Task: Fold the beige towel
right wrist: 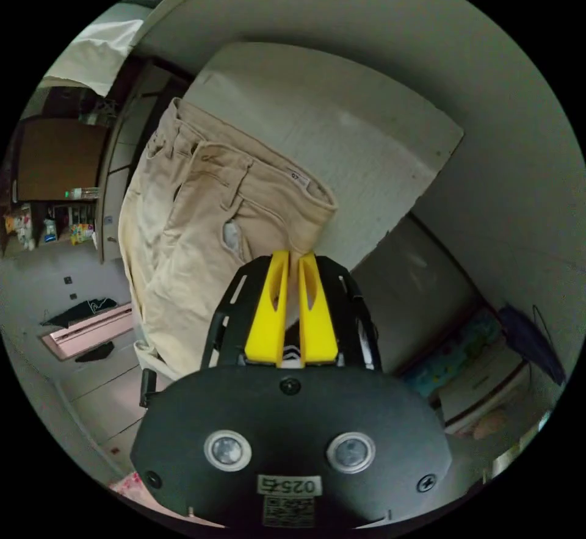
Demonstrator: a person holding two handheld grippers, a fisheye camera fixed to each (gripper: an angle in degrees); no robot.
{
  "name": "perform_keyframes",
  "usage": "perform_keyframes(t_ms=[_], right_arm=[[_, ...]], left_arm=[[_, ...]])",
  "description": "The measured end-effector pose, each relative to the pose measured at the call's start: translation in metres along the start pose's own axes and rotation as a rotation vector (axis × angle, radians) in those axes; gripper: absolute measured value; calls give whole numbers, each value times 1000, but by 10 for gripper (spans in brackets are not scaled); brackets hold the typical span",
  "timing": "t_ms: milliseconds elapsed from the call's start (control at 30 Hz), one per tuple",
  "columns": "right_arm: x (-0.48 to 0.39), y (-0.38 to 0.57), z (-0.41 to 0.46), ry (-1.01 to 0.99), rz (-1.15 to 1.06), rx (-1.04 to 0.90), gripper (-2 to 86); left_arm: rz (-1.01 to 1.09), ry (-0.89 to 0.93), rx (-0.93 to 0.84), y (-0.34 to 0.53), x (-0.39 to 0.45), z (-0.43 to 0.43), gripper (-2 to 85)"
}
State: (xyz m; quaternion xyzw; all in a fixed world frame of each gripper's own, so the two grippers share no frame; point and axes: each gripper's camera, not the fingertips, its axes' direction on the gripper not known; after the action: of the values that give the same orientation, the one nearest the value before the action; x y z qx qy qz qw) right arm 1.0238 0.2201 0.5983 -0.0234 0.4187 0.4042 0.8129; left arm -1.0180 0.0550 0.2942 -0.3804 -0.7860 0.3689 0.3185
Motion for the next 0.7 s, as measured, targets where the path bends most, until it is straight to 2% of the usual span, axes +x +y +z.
perform_keyframes(t_ms=[67, 167, 267, 400, 500, 600, 700], right_arm=[[2, 2, 1, -6, 46, 7, 13], [7, 19, -9, -125, 141, 90, 19], [-4, 44, -5, -239, 158, 127, 43], [-73, 60, 47, -455, -77, -40, 77], [-148, 82, 103, -489, -322, -223, 97], [-207, 116, 155, -498, -510, -372, 111], [-247, 149, 197, -461, -652, -442, 113]], left_arm=[[86, -27, 16, 13, 7, -7, 12], [139, -79, 120, 57, 7, -35, 20], [126, -60, 337, 117, -8, -86, 24], [77, 61, 579, 163, -29, -160, 38], [101, 63, 651, 146, -19, -203, 56], [116, 3, 588, 102, 3, -226, 67], [68, -132, 477, 71, 15, -234, 11]])
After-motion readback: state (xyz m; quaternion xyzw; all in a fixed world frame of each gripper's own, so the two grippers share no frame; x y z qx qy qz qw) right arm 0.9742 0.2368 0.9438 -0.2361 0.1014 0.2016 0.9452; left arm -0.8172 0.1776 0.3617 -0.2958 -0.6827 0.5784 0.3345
